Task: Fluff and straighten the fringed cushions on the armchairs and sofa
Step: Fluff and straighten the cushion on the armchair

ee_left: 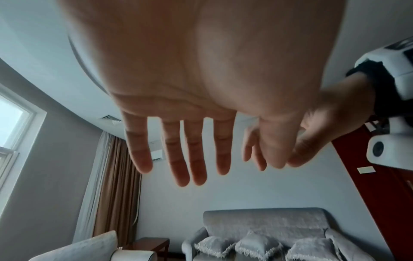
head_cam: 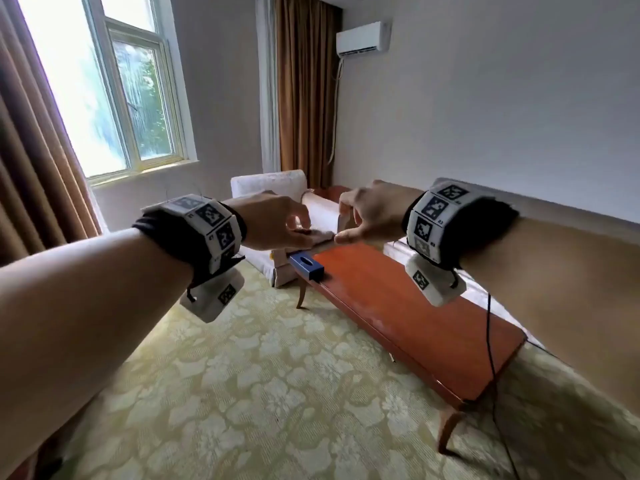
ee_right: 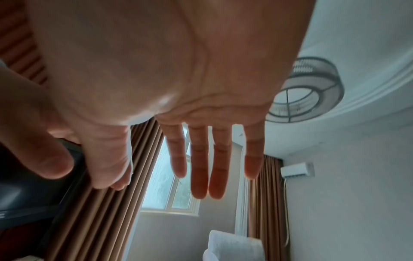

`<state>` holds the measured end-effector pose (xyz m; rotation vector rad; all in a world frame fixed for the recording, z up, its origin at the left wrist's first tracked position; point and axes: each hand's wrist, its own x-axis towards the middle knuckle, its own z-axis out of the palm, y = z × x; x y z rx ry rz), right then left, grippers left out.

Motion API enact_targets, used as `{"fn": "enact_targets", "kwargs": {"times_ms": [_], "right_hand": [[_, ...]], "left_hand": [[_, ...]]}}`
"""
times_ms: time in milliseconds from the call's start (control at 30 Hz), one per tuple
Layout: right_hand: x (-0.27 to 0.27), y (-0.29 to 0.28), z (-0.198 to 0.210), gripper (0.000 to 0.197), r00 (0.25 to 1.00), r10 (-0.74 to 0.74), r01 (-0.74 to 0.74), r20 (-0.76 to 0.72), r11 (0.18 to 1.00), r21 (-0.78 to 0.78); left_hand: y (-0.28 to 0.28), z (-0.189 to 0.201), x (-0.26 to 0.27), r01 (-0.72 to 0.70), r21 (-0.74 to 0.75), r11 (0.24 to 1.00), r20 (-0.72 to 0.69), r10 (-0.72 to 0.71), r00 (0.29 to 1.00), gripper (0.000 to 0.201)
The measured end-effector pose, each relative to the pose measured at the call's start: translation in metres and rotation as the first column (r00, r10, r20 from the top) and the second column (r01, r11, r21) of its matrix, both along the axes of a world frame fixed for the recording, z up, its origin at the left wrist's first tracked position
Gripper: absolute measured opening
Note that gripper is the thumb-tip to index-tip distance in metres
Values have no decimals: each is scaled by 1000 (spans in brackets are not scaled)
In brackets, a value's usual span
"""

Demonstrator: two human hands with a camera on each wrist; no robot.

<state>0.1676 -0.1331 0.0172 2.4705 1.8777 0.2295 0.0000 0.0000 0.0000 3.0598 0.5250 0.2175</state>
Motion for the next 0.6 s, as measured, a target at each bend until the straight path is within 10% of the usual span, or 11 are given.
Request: {"fn": "enact_targets", "kwargs": {"times_ms": [600], "right_hand": [[158,367,-68,50,993,112,-117,-36,972,-203]], "left_hand": [[342,-60,165,-86,98,991,-379,117,918,45]]}}
